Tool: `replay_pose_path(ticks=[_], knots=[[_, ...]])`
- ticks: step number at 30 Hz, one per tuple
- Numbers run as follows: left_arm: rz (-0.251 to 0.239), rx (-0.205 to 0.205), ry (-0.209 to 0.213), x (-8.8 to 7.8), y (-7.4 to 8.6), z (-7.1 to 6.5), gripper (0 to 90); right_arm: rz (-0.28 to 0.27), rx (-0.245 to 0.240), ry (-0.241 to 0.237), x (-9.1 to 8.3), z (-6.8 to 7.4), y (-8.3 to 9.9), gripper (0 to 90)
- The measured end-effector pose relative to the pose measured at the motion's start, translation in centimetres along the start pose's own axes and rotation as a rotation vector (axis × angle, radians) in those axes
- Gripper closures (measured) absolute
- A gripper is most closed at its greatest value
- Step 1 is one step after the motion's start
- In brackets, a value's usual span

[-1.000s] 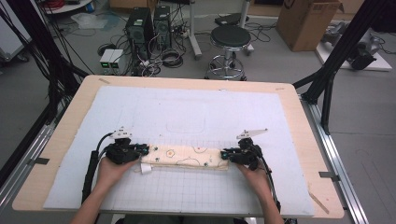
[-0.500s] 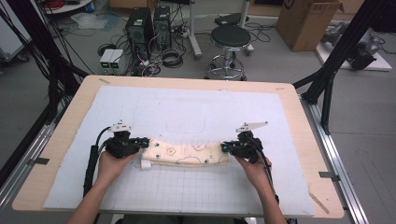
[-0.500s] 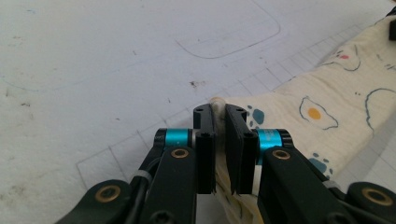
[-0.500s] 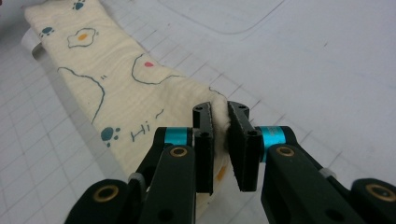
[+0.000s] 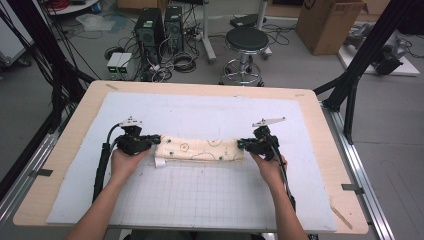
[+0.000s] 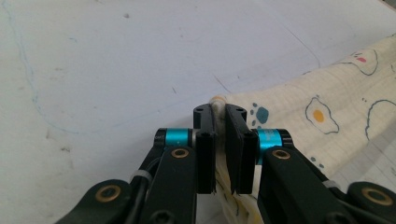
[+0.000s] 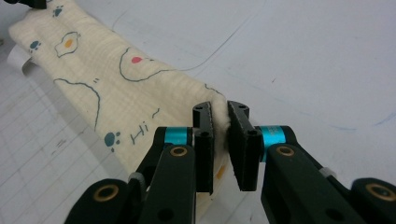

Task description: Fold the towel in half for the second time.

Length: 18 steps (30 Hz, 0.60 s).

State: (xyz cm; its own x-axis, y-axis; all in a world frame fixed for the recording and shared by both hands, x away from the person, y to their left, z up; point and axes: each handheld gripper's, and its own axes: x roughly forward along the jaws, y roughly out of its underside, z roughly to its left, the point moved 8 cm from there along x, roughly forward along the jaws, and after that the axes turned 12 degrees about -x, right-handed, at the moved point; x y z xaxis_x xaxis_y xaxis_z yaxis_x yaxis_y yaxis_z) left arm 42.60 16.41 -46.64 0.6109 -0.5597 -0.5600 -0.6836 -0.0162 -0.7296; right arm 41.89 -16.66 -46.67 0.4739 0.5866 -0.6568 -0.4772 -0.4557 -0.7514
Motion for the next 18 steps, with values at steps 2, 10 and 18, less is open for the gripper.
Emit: replay_pose_path(ticks=[2, 10, 18], knots=[[-0.013, -0.003, -0.008, 0.2, -0.4, 0.1, 82.5, 0.000, -0.001, 0.010, 0.3, -0.5, -0.3, 81.3], [-0.006, -0.022, -0.030, 1.7, -0.6, 0.8, 82.4, 0.013, 0.014, 0.063, 1.7, -2.0, -0.2, 81.0], [0.017, -0.027, -0.048, 2.3, -0.2, 1.3, 80.5, 0.031, 0.024, 0.054, 2.5, -2.3, 0.4, 78.9]])
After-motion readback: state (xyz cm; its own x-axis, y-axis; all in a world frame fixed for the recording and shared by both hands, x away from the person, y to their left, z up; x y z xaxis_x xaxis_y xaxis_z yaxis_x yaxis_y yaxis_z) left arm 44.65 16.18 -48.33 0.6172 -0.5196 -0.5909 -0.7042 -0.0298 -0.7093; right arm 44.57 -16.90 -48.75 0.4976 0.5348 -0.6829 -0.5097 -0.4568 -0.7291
